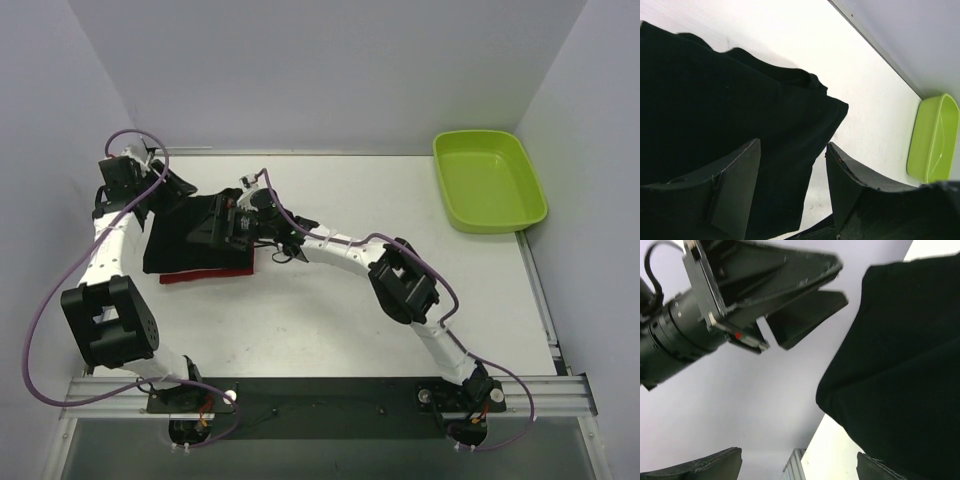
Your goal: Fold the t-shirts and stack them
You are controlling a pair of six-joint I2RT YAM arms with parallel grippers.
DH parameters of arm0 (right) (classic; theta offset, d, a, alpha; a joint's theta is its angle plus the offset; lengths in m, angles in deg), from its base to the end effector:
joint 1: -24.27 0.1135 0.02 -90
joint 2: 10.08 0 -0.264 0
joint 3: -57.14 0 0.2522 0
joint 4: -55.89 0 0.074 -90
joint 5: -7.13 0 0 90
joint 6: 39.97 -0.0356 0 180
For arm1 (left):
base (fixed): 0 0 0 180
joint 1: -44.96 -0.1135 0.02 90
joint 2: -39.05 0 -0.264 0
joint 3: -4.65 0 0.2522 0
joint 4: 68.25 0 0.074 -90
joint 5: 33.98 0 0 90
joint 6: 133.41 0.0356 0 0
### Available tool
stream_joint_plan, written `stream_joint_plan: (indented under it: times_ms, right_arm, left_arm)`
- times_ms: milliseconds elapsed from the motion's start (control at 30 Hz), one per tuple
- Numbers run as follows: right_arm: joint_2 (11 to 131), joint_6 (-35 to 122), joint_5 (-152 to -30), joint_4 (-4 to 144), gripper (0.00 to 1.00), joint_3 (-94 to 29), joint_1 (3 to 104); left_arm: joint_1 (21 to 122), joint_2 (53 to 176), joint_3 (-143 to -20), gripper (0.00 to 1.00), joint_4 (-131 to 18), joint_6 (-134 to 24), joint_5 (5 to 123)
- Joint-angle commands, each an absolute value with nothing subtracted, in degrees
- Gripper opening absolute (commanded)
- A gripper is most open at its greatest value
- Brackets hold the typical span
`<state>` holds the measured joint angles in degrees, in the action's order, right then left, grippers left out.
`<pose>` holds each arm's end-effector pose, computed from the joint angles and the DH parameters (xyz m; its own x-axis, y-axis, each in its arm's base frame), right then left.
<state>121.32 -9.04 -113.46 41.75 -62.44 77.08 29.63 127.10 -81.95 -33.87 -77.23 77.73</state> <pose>0.3156 0.4459 0.2641 -0.8393 0.1155 -0.5312 -0.5314 0.0316 0.8465 0.3410 0.0798 0.3083 -0.4933 -0.6714 -0.5530 -0.2780 0.7241 -0.6312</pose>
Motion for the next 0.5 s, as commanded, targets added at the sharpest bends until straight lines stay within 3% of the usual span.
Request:
stream_joint_plan:
  times_ms: [0,467]
  right_arm:
    - [122.73,-9.47,-113.99,36.52,1.00,-59.55,77.09]
    - [126.24,-8.94,-113.63,34.94,0.99,-56.91,76.65]
  left_arm:
    - [30.46,129.66,-81.19,0.64,-40.25,-77.42,83.00]
    - [32.04,133.71,-81.01,0.63,-39.12,-75.49,80.81]
